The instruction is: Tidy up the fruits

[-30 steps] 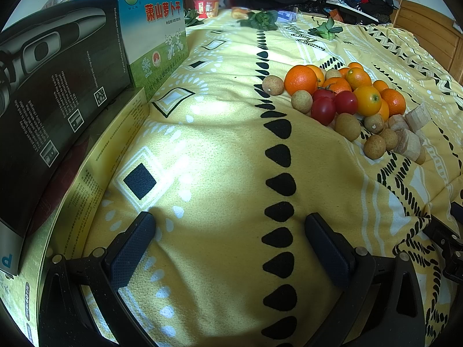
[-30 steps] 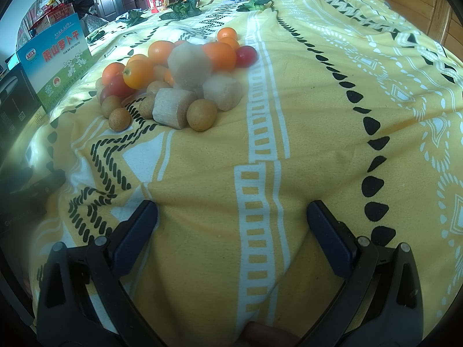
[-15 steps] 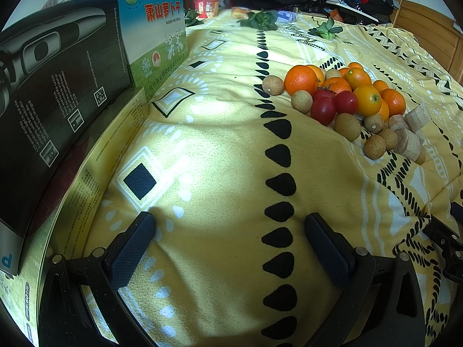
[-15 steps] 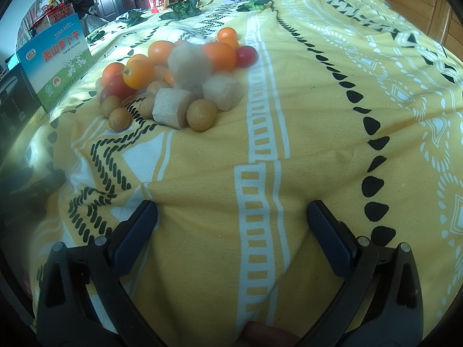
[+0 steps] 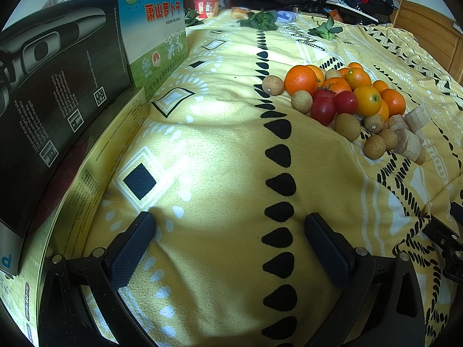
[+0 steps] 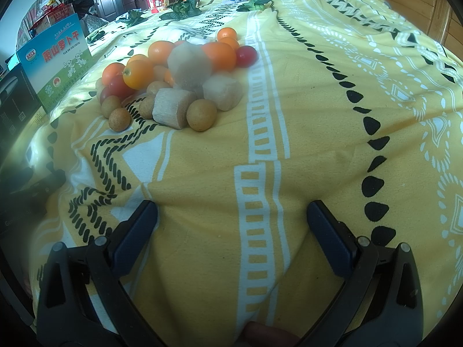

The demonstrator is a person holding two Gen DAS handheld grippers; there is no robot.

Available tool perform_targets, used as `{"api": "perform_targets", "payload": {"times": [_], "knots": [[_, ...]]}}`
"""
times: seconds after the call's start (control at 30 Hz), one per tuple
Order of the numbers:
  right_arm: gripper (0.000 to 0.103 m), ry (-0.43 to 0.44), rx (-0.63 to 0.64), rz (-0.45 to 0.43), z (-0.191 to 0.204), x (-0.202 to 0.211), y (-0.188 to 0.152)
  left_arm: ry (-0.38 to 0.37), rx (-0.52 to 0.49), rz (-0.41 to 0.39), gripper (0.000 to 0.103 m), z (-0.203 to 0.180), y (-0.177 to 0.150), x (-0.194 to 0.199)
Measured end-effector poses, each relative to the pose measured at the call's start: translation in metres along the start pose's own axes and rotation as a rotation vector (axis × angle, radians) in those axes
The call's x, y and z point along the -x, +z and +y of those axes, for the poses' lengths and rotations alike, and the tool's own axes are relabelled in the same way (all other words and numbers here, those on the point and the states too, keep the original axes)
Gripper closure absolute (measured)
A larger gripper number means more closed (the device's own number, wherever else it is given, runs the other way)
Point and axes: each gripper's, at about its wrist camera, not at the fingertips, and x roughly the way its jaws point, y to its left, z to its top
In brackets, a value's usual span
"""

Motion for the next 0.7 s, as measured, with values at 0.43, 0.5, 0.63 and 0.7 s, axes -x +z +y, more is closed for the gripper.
{"api": "perform_targets", "payload": {"times": [0.43,0.5,0.63,0.7], "knots": [[0.000,0.004,-0.002,-0.006,0.000,0.002,0.000,-0.118,-0.008,0.013,0.001,-0.001,0.005,0.011],[0.000,0.005,-0.002,-0.007,0.000,0.002,0.000,-0.240,-0.016,-0.005,0.004,-0.004,0.013,0.021],[0.000,0.014,-0.007,-0.010,-0.002,0.003,-0.001,-0.407,-0.004,-0.029,0.024,-0.018,0.040,0.032],[0.000,0.015,-0.008,-0.010,-0.002,0.003,-0.001,-0.454,0.014,-0.004,0.035,-0.028,0.055,0.029]]}}
